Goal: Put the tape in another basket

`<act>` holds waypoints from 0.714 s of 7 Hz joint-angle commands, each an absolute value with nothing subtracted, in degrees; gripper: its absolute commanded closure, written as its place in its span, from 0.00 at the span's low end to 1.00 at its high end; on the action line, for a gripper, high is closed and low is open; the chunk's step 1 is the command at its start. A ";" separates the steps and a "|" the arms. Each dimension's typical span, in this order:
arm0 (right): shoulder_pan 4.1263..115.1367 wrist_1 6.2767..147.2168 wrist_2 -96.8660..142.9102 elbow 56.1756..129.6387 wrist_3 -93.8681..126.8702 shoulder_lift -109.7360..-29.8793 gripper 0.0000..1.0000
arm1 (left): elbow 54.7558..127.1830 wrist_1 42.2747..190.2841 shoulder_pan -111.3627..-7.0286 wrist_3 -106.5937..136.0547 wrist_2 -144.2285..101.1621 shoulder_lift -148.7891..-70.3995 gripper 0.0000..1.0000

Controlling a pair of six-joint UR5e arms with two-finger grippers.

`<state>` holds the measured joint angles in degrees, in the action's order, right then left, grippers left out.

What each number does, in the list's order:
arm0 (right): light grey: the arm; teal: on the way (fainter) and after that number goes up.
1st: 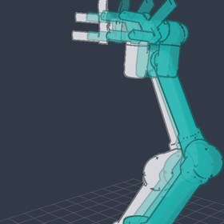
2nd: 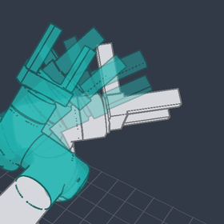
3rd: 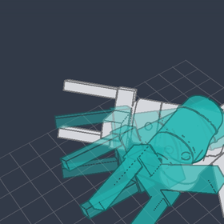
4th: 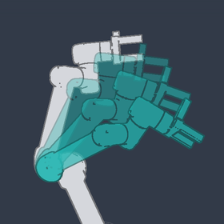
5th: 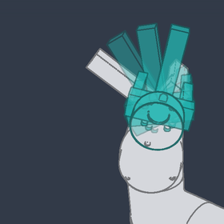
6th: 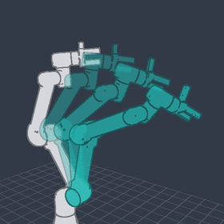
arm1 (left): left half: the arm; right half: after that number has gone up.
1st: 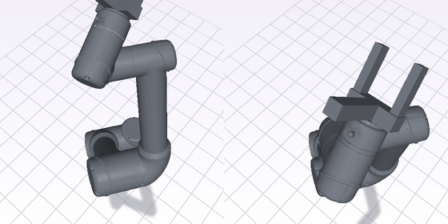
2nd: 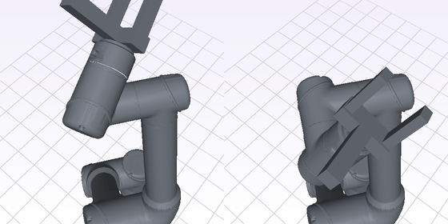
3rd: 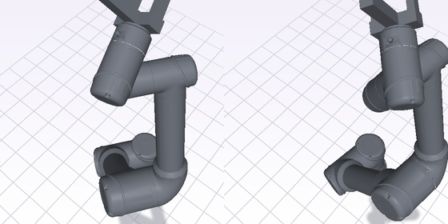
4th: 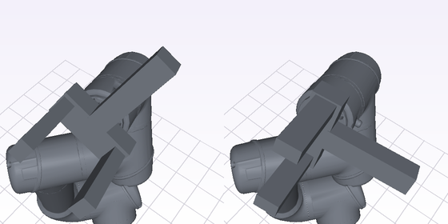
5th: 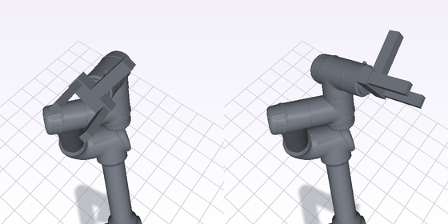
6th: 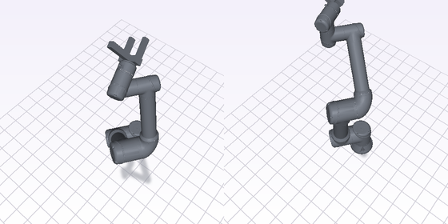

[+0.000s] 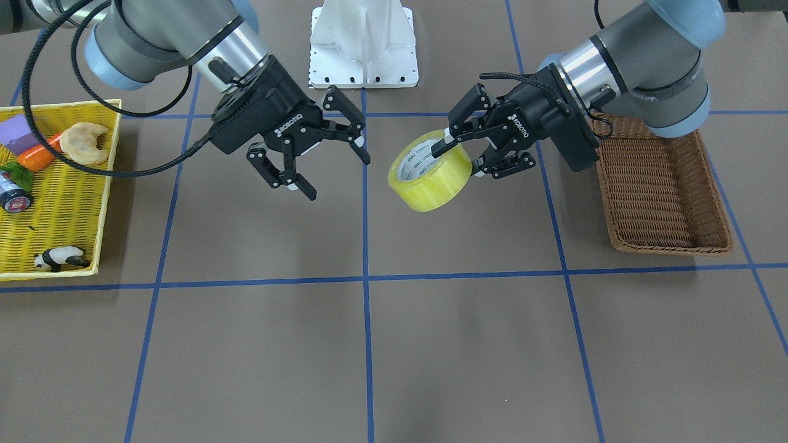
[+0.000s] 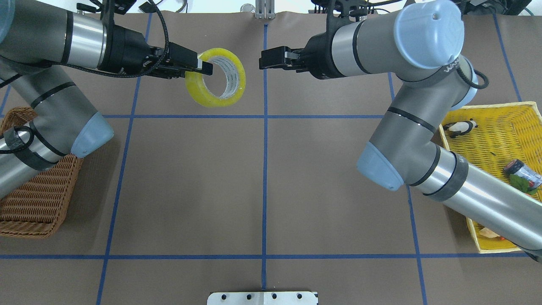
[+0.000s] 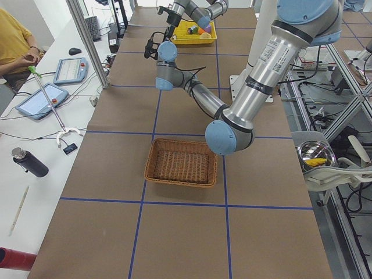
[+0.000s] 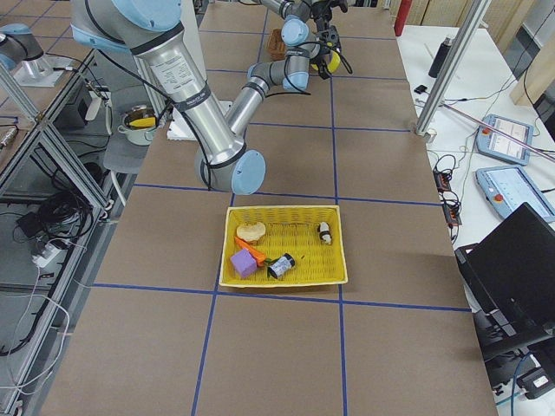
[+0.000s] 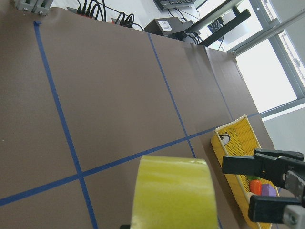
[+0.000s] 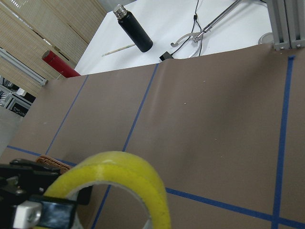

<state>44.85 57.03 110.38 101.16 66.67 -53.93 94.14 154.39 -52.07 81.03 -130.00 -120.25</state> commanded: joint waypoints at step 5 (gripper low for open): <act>66.41 78.30 127.25 94.93 37.87 -58.25 0.00 | 97.03 161.97 -63.52 95.19 -139.98 -106.99 1.00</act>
